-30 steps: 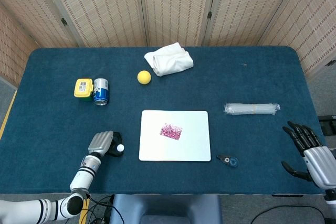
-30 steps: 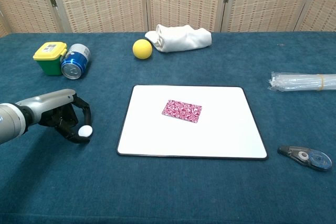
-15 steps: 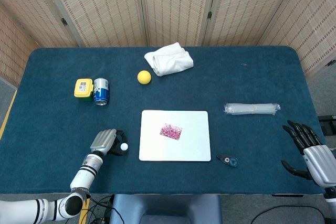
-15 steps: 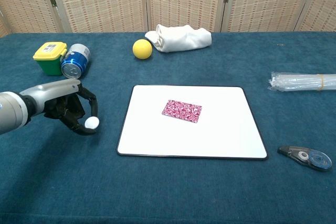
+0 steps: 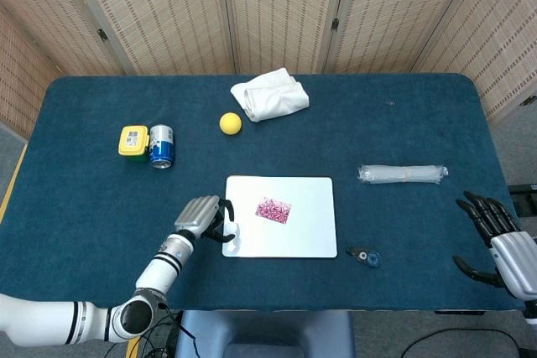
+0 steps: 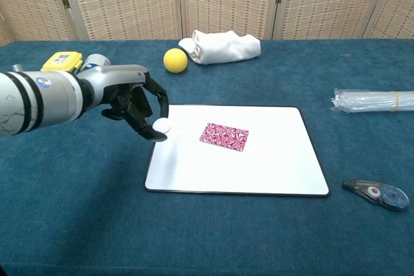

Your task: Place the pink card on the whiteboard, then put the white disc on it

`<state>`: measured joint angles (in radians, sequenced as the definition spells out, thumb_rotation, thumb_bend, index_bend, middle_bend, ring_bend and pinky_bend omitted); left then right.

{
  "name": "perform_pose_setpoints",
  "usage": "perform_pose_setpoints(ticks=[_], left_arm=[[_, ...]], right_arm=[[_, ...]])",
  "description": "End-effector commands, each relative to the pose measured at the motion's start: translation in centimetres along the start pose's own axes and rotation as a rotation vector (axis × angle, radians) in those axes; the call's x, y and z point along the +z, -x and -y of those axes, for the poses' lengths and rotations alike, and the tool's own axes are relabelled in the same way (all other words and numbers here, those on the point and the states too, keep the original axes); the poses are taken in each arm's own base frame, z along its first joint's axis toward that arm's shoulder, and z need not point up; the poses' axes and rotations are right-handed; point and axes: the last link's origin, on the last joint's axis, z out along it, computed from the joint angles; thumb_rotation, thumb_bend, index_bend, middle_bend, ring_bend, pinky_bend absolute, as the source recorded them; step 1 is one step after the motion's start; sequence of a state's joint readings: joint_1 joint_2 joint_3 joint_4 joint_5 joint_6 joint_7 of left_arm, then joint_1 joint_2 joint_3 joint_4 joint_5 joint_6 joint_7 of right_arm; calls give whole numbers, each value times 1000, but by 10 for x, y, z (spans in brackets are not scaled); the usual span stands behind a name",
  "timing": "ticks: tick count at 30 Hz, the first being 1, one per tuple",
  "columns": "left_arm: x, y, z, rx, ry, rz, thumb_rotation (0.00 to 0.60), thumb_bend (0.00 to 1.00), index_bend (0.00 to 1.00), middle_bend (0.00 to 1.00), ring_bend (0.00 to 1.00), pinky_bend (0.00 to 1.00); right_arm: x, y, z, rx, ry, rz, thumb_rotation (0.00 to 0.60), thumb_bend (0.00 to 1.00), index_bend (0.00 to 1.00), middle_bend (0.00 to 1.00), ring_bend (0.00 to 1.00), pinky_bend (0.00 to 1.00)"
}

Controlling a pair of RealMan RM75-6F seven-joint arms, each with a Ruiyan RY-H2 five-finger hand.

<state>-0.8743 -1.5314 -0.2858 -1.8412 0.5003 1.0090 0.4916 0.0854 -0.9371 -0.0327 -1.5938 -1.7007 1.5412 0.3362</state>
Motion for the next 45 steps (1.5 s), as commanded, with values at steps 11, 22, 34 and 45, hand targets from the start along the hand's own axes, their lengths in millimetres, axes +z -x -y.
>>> perform_pose_setpoints(ticks=[11, 22, 34, 45], left_arm=[[30, 25, -49, 39, 46, 71, 600, 284, 579, 1000, 1000, 1000], [69, 30, -69, 60, 60, 93, 600, 284, 577, 1000, 1000, 1000], [91, 35, -81, 74, 75, 115, 600, 284, 577, 1000, 1000, 1000], [112, 39, -79, 75, 75, 123, 600, 284, 577, 1000, 1000, 1000]], right_arm=[[-2, -7, -4, 19, -9, -14, 600, 189, 0, 0, 0, 0], [5, -5, -10, 25, 14, 17, 600, 189, 0, 0, 0, 0], [10, -7, -15, 33, 45, 17, 600, 189, 0, 0, 0, 0], [16, -5, -19, 30, 67, 31, 600, 189, 0, 0, 0, 0]])
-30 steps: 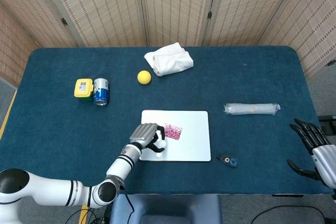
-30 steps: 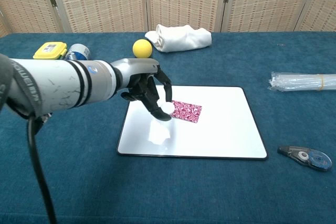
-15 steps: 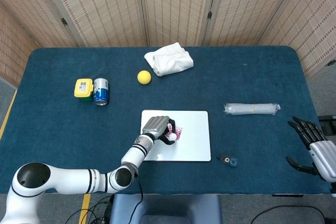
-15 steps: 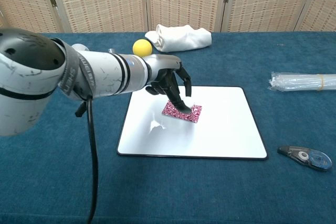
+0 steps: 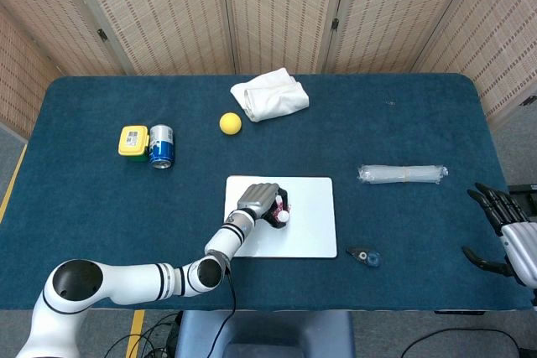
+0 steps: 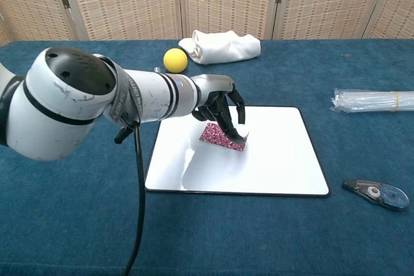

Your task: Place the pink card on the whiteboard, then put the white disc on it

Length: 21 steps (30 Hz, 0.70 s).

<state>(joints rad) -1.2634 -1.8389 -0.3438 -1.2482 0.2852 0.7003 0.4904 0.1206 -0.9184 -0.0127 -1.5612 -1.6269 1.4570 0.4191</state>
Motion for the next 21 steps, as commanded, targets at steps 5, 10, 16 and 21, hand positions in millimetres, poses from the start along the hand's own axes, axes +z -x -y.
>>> perform_pose_setpoints(ticks=[5, 10, 16, 21], left_arm=[[11, 0, 4, 0, -4, 10, 600, 284, 576, 1000, 1000, 1000], [16, 1, 5, 4, -3, 19, 600, 284, 576, 1000, 1000, 1000], [19, 0, 10, 17, -5, 27, 600, 284, 521, 1000, 1000, 1000], [17, -5, 13, 14, 3, 29, 600, 284, 425, 1000, 1000, 1000]], right_arm=[[4, 0, -2, 2, 13, 4, 600, 189, 0, 0, 0, 0], [3, -2, -3, 4, 19, -6, 600, 189, 0, 0, 0, 0], [3, -3, -3, 3, 19, -8, 600, 189, 0, 0, 0, 0], [3, -1, -2, -4, 18, 3, 600, 189, 0, 0, 0, 0]])
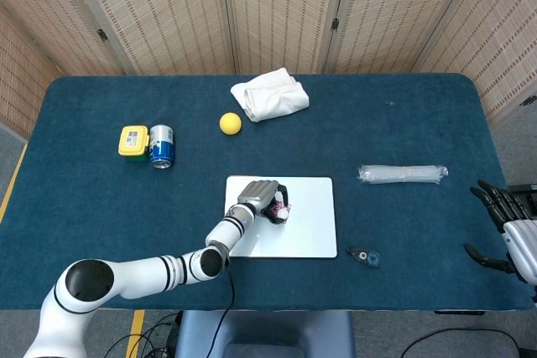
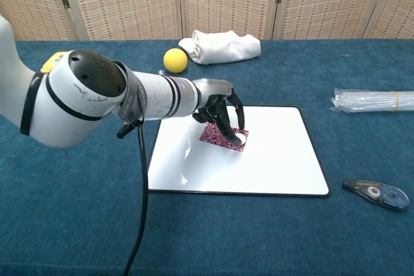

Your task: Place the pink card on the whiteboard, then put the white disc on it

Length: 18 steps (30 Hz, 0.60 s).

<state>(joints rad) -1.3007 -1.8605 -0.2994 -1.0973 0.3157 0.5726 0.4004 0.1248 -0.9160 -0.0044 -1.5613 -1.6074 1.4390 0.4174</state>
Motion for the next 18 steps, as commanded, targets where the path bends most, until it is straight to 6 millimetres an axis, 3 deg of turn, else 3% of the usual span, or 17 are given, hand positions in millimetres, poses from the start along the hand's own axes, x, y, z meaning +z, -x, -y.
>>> perform_pose_setpoints(ticks=[1, 6, 10, 15, 18], left_arm=[[-2, -4, 1, -2, 7, -4, 600, 284, 412, 1000, 1000, 1000], [-13, -13, 1, -3, 29, -35, 600, 284, 399, 1000, 1000, 1000], [-36, -19, -1, 1, 60, -59, 600, 284, 399, 1000, 1000, 1000], [-85, -27, 2, -20, 99, -75, 600, 284, 399, 1000, 1000, 1000], [-129, -25, 16, -4, 118, -82, 600, 283, 391, 1000, 997, 1000]], right_arm=[[1, 1, 1, -5, 0, 6, 600, 189, 0, 0, 0, 0], [1, 3, 4, -15, -10, 15, 600, 189, 0, 0, 0, 0], [-1, 5, 6, -21, -23, 22, 600, 189, 0, 0, 0, 0], [-7, 8, 13, -35, -55, 21, 600, 188, 0, 0, 0, 0], [-11, 9, 17, -47, -70, 15, 600, 189, 0, 0, 0, 0]])
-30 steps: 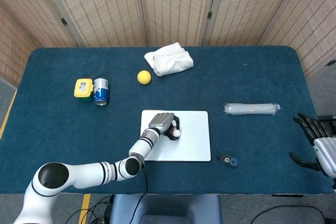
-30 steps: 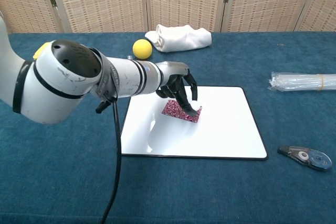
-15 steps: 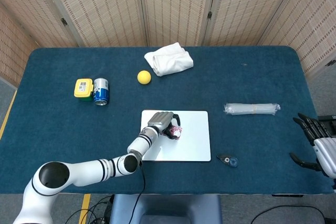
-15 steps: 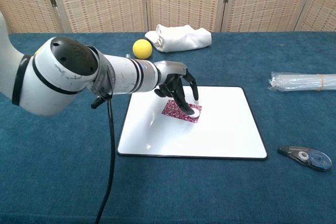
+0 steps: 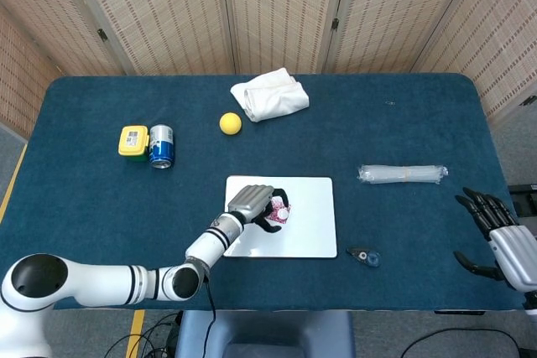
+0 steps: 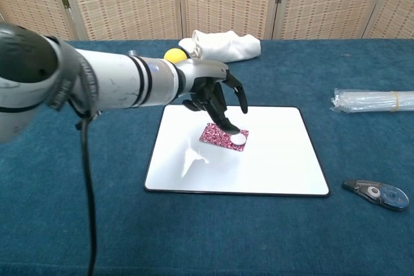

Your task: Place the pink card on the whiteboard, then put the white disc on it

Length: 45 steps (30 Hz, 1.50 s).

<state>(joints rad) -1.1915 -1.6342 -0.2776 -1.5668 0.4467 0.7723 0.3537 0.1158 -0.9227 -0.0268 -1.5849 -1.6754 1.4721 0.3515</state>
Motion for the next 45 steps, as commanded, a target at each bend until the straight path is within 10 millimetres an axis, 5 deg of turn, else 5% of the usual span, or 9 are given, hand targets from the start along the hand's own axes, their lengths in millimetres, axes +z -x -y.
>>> perform_pose_setpoints(ticks=[1, 5, 8, 12, 16, 20, 27, 33, 45], left_arm=[[-82, -11, 24, 36, 10, -39, 600, 283, 379, 1000, 983, 1000], [-161, -7, 61, 162, -21, -59, 600, 283, 287, 903, 809, 993], [-223, -4, 100, 239, -78, -174, 600, 281, 214, 720, 631, 897], [-302, 1, 156, 288, -186, -366, 600, 280, 122, 430, 379, 638], [-358, 2, 195, 305, -265, -552, 600, 280, 71, 183, 172, 425], [-381, -1, 218, 316, -315, -665, 600, 279, 68, 142, 143, 372], [-393, -21, 246, 264, -402, -650, 600, 279, 61, 103, 138, 334], [-401, -28, 251, 248, -388, -663, 600, 279, 50, 85, 127, 321], [-393, -18, 243, 324, -435, -640, 600, 279, 56, 85, 124, 320]], right_arm=[[-5, 3, 5, -14, -14, -5, 600, 189, 0, 0, 0, 0], [-9, 6, 10, -41, -22, -13, 600, 189, 0, 0, 0, 0], [-10, 12, 15, -72, -20, -16, 600, 189, 0, 0, 0, 0], [-9, 23, 21, -121, 19, -27, 600, 188, 0, 0, 0, 0], [-2, 45, 26, -144, 116, -27, 600, 188, 0, 0, 0, 0], [1, 65, 33, -154, 230, -45, 600, 189, 0, 0, 0, 0], [4, 92, 56, -198, 332, -48, 600, 189, 0, 0, 0, 0], [16, 101, 72, -232, 285, -59, 600, 191, 0, 0, 0, 0], [17, 88, 36, -237, 260, -16, 600, 191, 0, 0, 0, 0]])
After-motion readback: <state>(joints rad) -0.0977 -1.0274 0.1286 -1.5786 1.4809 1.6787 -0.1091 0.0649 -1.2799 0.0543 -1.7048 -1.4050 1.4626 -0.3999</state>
